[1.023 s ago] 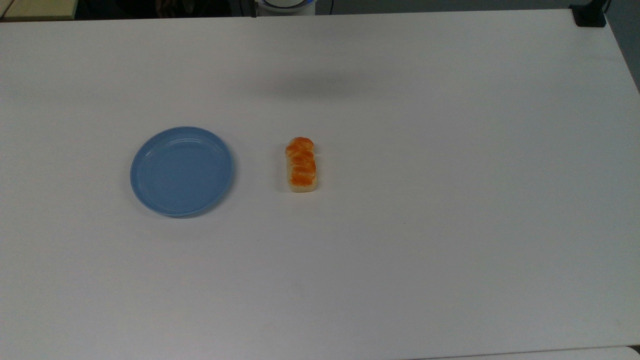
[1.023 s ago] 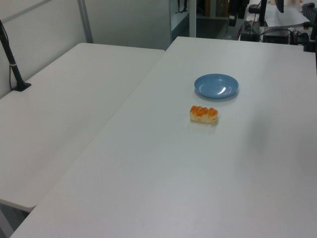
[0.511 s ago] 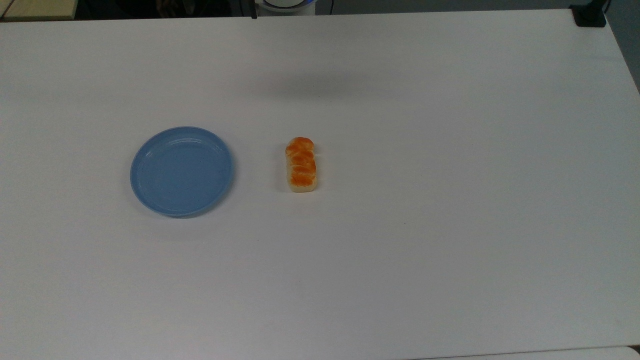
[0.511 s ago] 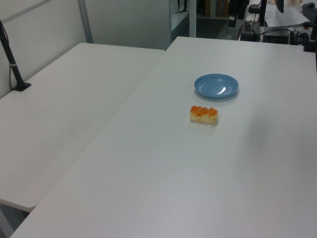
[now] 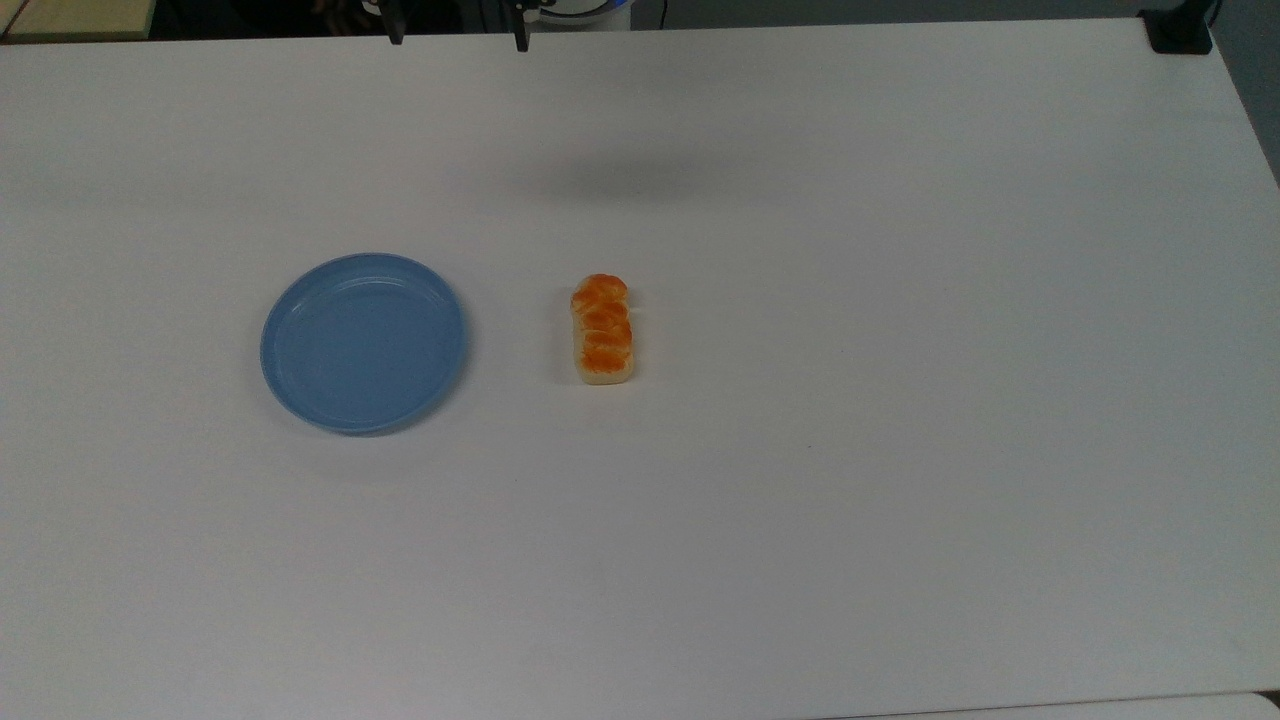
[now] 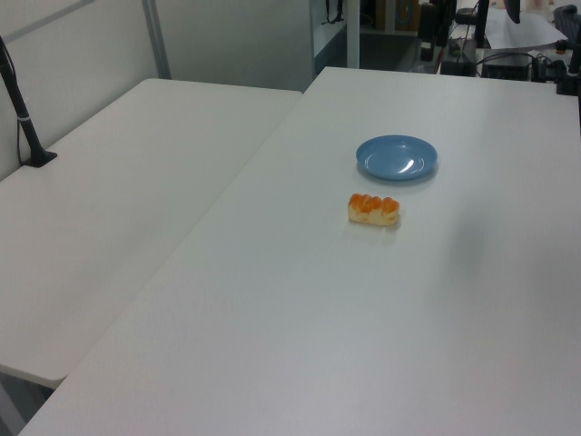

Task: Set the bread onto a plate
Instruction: 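Move the open gripper over the orange-glazed bread roll and lower it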

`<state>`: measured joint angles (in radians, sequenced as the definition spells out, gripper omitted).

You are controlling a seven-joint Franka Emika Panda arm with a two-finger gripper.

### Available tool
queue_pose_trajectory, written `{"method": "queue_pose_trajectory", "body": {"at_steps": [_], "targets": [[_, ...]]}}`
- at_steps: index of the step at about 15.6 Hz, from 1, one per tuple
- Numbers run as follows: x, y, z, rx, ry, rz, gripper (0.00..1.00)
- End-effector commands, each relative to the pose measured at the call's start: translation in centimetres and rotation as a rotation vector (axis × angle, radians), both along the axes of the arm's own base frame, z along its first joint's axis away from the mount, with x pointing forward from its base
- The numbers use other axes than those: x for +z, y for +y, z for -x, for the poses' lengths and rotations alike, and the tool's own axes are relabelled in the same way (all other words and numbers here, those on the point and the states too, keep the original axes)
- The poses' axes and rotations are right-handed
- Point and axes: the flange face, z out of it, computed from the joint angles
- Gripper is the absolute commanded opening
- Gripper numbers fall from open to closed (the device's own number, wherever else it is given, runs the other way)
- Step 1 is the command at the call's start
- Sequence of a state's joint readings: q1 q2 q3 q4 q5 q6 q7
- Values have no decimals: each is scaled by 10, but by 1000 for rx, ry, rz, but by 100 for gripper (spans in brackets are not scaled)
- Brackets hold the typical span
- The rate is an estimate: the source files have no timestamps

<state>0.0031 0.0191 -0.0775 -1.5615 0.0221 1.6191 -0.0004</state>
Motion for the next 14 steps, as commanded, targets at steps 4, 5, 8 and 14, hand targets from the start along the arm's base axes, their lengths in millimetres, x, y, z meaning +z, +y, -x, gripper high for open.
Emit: {"method": "queue_pose_trajectory", "body": {"at_steps": [4, 5, 8, 14], "targets": [[-75, 33, -27, 86, -85, -7, 100], [-82, 37, -29, 92, -105, -4, 100], [-105, 47, -38, 103, -85, -4, 100], [-148, 73, -50, 132, -40, -10, 100]]}}
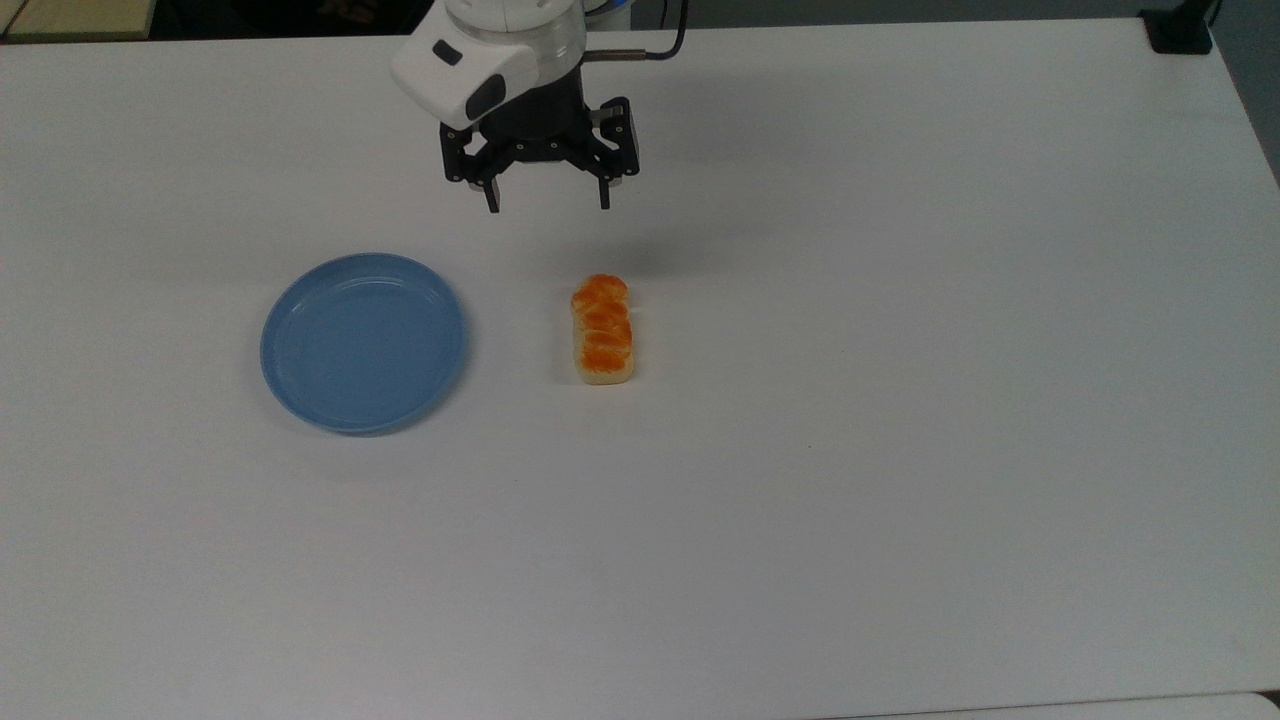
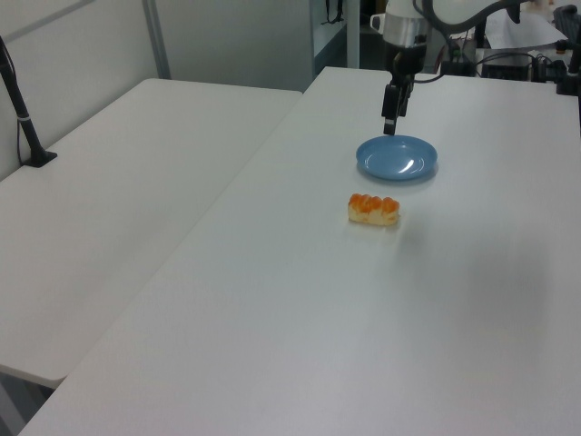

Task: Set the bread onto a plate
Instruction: 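Move the open gripper over the orange-glazed bread roll and lower it, then close the gripper on the bread roll and lift it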

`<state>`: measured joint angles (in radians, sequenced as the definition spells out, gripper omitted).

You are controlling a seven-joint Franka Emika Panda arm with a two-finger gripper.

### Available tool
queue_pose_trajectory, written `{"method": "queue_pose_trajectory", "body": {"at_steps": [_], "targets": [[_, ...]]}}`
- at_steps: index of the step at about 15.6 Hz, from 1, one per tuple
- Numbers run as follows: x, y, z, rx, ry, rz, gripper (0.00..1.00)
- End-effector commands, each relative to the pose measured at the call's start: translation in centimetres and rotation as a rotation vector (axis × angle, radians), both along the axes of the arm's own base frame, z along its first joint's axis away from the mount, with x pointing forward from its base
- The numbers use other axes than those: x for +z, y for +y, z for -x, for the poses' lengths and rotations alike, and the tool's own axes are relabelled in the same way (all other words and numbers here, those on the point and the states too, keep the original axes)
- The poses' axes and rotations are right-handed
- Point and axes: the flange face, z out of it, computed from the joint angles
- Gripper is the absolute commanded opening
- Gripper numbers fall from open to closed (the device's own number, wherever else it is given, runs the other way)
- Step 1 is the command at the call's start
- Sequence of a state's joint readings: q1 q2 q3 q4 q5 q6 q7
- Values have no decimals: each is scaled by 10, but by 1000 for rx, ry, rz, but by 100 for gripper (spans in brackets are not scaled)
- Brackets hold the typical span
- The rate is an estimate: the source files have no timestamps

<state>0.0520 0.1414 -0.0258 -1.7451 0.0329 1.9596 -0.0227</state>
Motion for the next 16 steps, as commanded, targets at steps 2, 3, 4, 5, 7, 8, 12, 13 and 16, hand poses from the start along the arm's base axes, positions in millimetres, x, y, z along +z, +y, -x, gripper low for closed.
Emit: {"method": "queue_pose_trajectory", "body": {"at_steps": [2, 3, 4, 5, 7, 8, 12, 13, 16], "targets": [[-32, 27, -6, 34, 6, -3, 98], [-42, 32, -8, 40, 17, -2, 98], [-49, 35, -11, 32, 16, -3, 98], [-55, 37, -14, 17, 12, -3, 98], [-70, 48, -17, 18, 17, 4, 97], [-79, 51, -19, 24, 25, 10, 97], [-112, 57, -17, 34, 60, 67, 97], [-120, 57, -14, 41, 74, 86, 97], [-132, 56, -11, 47, 69, 92, 97]]}}
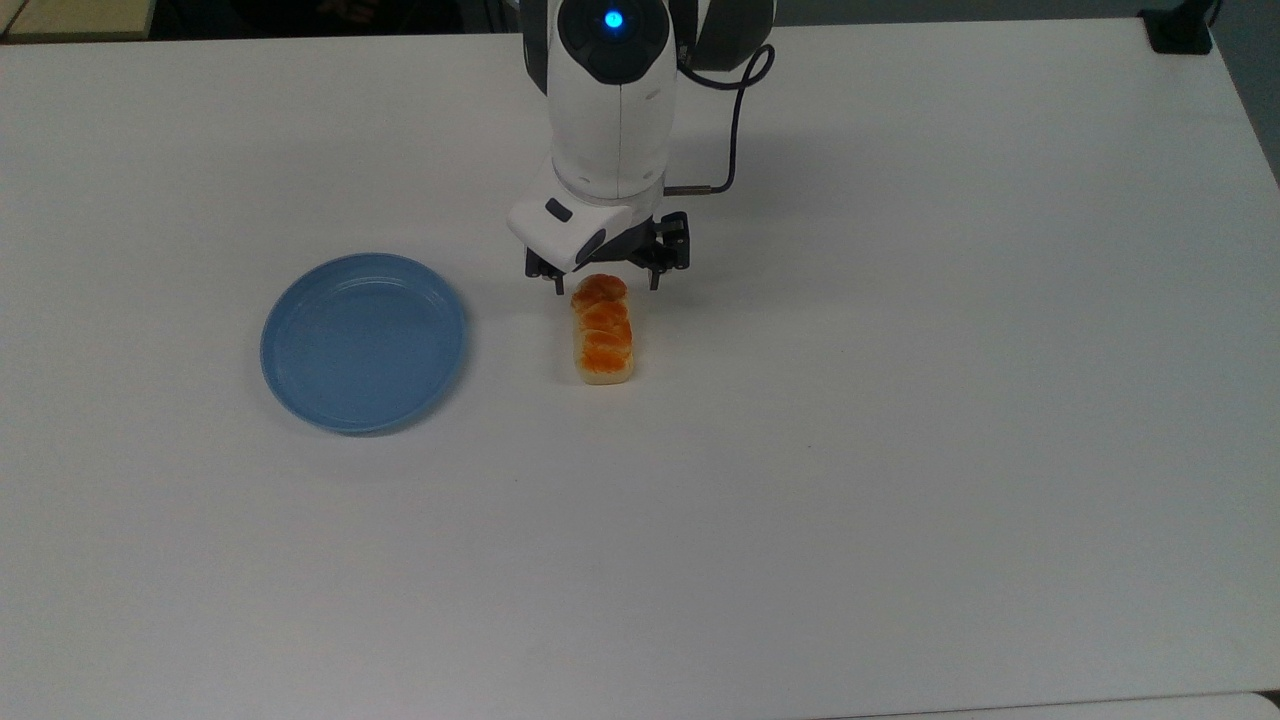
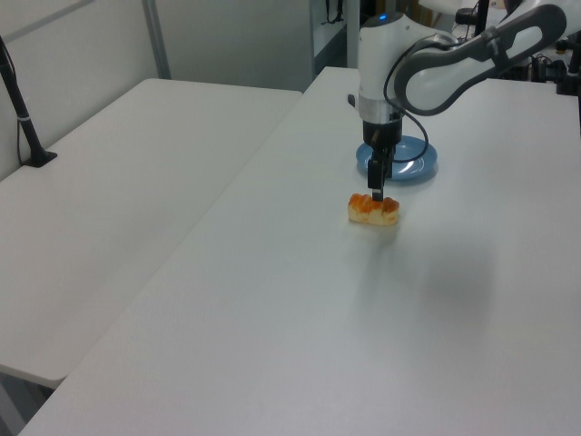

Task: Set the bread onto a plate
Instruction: 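Close the gripper on the bread roll and lift it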

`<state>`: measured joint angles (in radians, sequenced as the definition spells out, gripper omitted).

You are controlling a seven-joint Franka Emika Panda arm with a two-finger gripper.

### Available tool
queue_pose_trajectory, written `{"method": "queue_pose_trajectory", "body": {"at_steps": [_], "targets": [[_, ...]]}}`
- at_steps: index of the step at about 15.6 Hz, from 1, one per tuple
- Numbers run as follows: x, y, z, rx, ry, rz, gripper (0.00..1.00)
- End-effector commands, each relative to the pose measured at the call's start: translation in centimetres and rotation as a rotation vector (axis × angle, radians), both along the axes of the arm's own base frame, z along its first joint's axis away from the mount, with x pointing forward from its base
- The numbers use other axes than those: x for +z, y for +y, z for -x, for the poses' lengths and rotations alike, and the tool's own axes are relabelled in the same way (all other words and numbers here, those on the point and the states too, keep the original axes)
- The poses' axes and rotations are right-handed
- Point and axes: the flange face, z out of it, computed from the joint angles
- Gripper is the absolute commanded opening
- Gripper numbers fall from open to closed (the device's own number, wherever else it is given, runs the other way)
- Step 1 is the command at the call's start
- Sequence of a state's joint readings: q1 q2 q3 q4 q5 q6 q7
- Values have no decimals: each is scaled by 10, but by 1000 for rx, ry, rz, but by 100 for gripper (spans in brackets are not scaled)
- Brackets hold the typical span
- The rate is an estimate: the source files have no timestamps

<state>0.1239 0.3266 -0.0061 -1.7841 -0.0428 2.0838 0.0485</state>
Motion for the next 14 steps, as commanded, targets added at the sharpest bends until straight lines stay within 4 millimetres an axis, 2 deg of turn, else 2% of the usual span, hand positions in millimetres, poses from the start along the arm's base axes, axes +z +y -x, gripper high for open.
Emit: {"method": "queue_pose_trajectory", "body": {"at_steps": [1, 5, 11, 14], "targets": [[-11, 2, 9, -2, -31, 18, 97], [-19, 3, 5, -34, -54, 15, 97], [-44, 3, 1, -32, -23, 45, 97], [-45, 2, -3, -40, -62, 55, 95]]}}
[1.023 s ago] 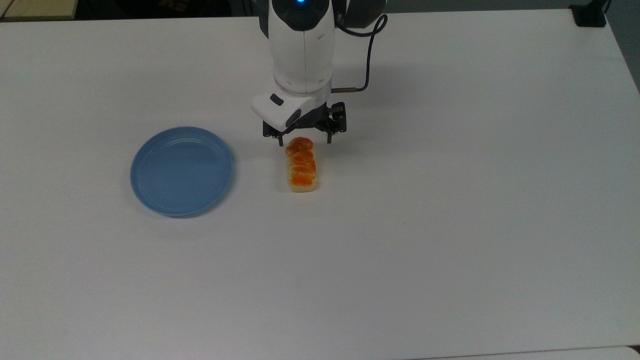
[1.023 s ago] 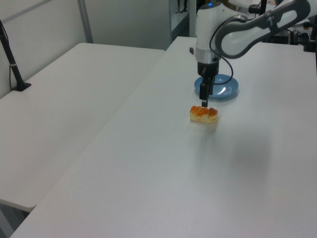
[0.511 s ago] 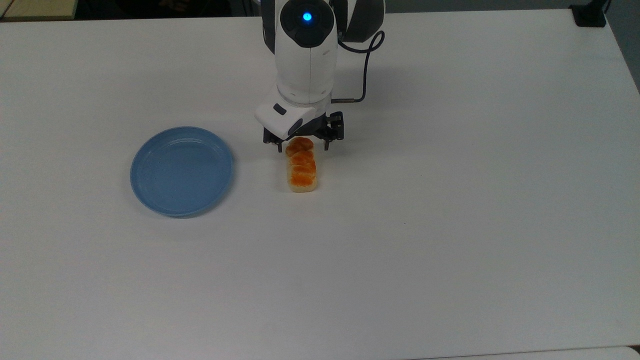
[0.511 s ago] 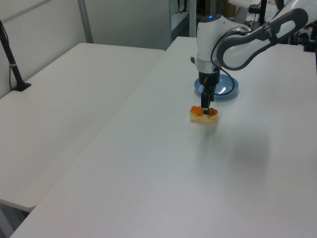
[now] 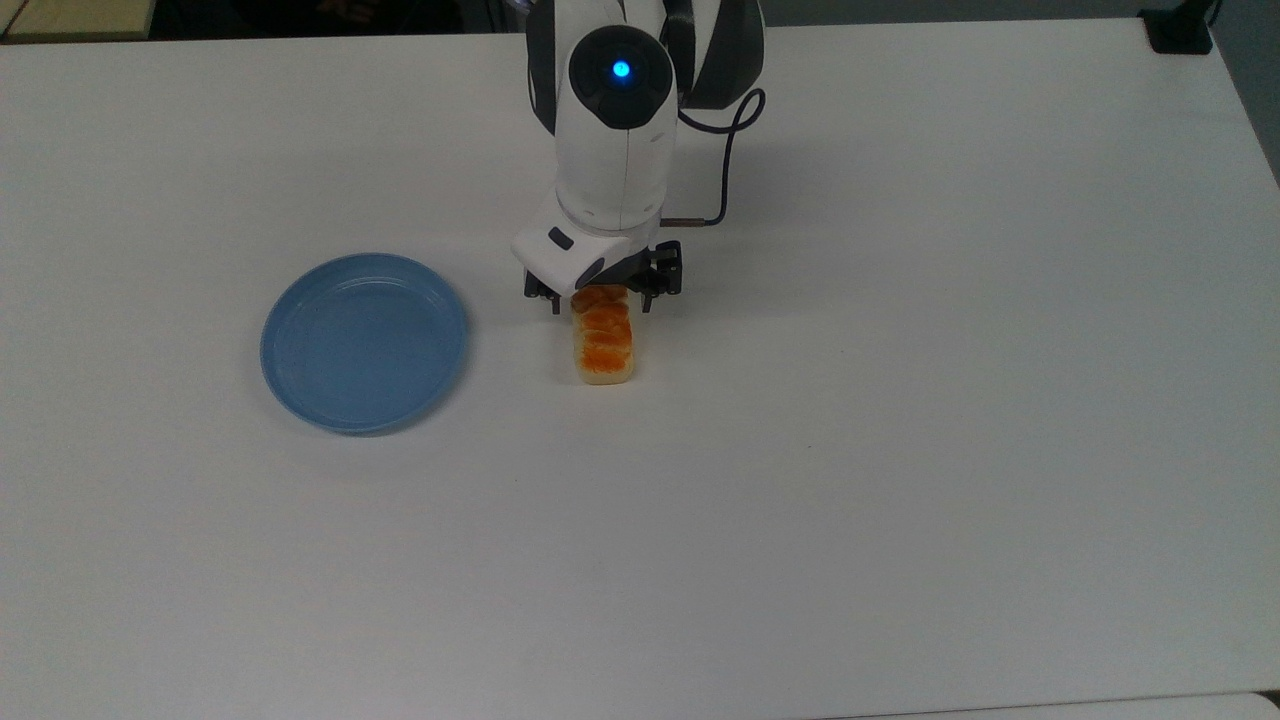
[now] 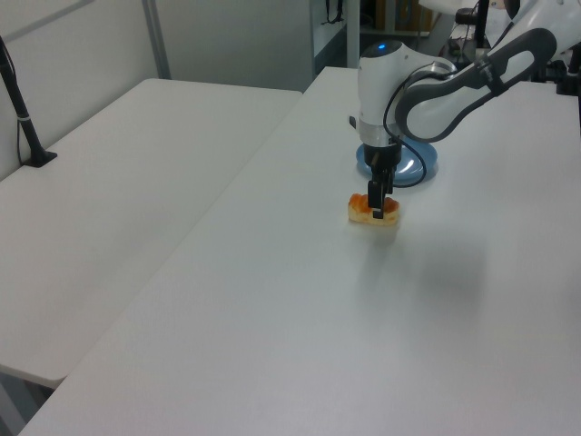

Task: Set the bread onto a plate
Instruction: 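Close the gripper on the bread roll and lift it, then carry the bread roll over the blue plate and lower it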

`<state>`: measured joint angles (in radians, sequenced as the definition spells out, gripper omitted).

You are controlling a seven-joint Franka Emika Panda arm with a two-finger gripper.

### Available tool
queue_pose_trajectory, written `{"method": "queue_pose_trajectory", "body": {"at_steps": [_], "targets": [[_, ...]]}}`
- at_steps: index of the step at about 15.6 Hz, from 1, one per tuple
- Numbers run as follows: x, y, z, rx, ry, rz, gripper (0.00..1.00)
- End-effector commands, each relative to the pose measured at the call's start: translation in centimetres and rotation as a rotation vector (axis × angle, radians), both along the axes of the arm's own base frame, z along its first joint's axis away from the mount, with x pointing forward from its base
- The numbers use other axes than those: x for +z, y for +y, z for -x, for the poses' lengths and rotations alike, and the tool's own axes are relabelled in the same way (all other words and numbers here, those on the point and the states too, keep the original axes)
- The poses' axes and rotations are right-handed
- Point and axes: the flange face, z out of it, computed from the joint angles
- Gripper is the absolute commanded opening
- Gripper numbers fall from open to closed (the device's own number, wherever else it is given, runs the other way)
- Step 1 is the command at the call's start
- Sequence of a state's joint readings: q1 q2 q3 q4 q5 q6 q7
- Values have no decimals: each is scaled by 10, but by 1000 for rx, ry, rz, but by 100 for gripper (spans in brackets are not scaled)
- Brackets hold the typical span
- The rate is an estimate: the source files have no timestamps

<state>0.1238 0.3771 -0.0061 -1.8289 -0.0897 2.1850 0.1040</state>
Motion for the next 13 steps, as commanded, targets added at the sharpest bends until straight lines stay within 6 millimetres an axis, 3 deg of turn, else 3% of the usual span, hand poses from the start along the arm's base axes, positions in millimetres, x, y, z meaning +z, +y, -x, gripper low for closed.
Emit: {"method": "queue_pose_trajectory", "body": {"at_steps": [1, 2, 3, 6, 9, 13], "targets": [[-10, 3, -3, -17, -39, 23, 86], [-15, 4, -3, -15, -34, 23, 75], [-17, 4, -3, -15, -31, 24, 48], [-16, 5, -3, -17, -33, 22, 32], [0, 1, -3, -25, -49, 20, 31], [47, -28, -6, -81, -118, 4, 31]]}}
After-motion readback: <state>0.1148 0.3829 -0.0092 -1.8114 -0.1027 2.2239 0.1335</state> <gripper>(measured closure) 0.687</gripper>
